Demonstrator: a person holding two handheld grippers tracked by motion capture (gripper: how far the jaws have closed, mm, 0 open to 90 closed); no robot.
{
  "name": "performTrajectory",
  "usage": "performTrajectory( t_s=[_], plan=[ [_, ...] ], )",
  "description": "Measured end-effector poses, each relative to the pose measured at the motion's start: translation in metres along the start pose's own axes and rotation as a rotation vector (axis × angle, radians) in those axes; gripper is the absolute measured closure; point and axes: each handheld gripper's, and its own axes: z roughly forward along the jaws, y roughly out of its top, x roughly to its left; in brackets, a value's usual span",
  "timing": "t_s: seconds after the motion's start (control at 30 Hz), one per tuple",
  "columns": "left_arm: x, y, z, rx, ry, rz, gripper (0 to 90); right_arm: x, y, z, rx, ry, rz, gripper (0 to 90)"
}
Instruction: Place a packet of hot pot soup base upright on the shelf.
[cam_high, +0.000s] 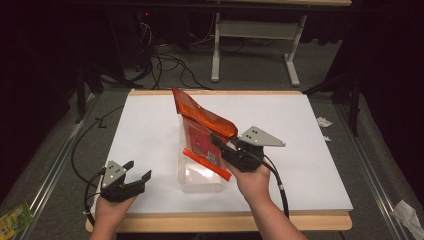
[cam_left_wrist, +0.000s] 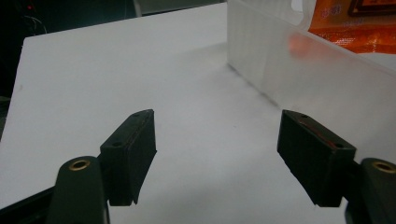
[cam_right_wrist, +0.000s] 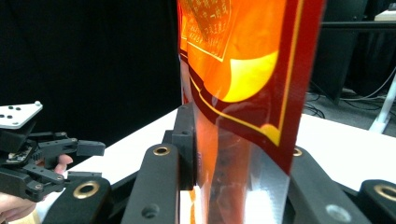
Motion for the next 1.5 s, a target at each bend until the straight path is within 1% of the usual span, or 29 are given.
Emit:
performTrajectory(
  t_s=[0.13,0.23,0.37,0.4,0.47,0.53,0.6,0.77,0.83,0.93,1.0,1.07,1.1,1.13,1.17,1.2,1.23,1.33,1.43,1.5],
  plan=[
    [0.001,0.000,0.000,-0.004,0.007,-0.006,28.7,0.002,-0.004,0.006,0.006,-0.017,-0.006,72.7],
    [0.002,0.000,-0.001,-0.004,0.008,-0.004,28.7,0.004,-0.008,0.009,0.014,-0.027,0.002,72.7],
    [0.003,0.000,-0.003,-0.004,0.009,-0.004,28.7,0.007,-0.013,0.015,0.019,-0.037,-0.009,72.7],
    [0.003,0.000,-0.003,-0.010,0.008,-0.010,28.7,0.007,-0.014,0.017,0.020,-0.037,-0.011,72.7],
    [0.003,0.000,-0.003,-0.007,0.010,-0.003,28.7,0.008,-0.016,0.019,0.025,-0.045,-0.016,72.7],
    [0.003,0.000,-0.003,-0.009,0.008,-0.008,28.7,0.007,-0.019,0.021,0.025,-0.046,-0.009,72.7],
    [0.003,0.000,-0.002,-0.003,0.007,-0.003,28.7,0.007,-0.021,0.023,0.022,-0.045,-0.009,72.7],
    [0.002,-0.001,-0.003,-0.002,0.009,-0.001,28.7,0.005,-0.028,0.027,0.037,-0.047,-0.003,72.6],
    [0.002,0.000,-0.004,-0.010,0.014,0.004,28.7,0.003,-0.030,0.029,0.038,-0.047,0.013,72.6],
    [0.002,0.000,-0.006,-0.020,0.016,0.003,28.9,0.001,-0.030,0.030,0.038,-0.046,0.010,72.6],
    [0.003,0.000,-0.006,-0.017,0.015,0.000,28.9,0.000,-0.031,0.030,0.033,-0.040,0.020,72.6],
    [0.003,-0.001,-0.006,-0.014,0.014,-0.002,28.9,-0.001,-0.034,0.030,0.029,-0.037,0.017,72.5],
    [0.003,-0.001,-0.006,-0.013,0.014,-0.001,29.0,-0.003,-0.036,0.030,0.030,-0.034,0.024,72.5],
    [0.003,-0.001,-0.006,-0.013,0.016,-0.001,29.0,-0.005,-0.037,0.029,0.031,-0.031,0.046,72.4],
    [0.003,-0.001,-0.006,-0.010,0.015,0.000,29.2,-0.006,-0.038,0.028,0.042,-0.033,0.047,72.4],
    [0.003,-0.001,-0.006,-0.011,0.015,-0.002,29.2,-0.006,-0.039,0.028,0.044,-0.031,0.039,72.3],
    [0.003,-0.001,-0.007,-0.012,0.013,-0.002,29.3,-0.006,-0.040,0.028,0.045,-0.031,0.041,72.3],
    [0.002,-0.001,-0.007,-0.009,0.012,0.003,29.3,-0.003,-0.042,0.029,0.054,-0.021,0.018,72.2],
    [0.001,-0.001,-0.006,-0.006,0.009,0.004,29.4,-0.002,-0.043,0.030,0.063,0.000,0.000,71.5],
    [0.001,-0.002,-0.006,-0.005,0.010,0.006,29.5,-0.002,-0.044,0.030,0.066,0.011,0.002,71.3]
  ],
)
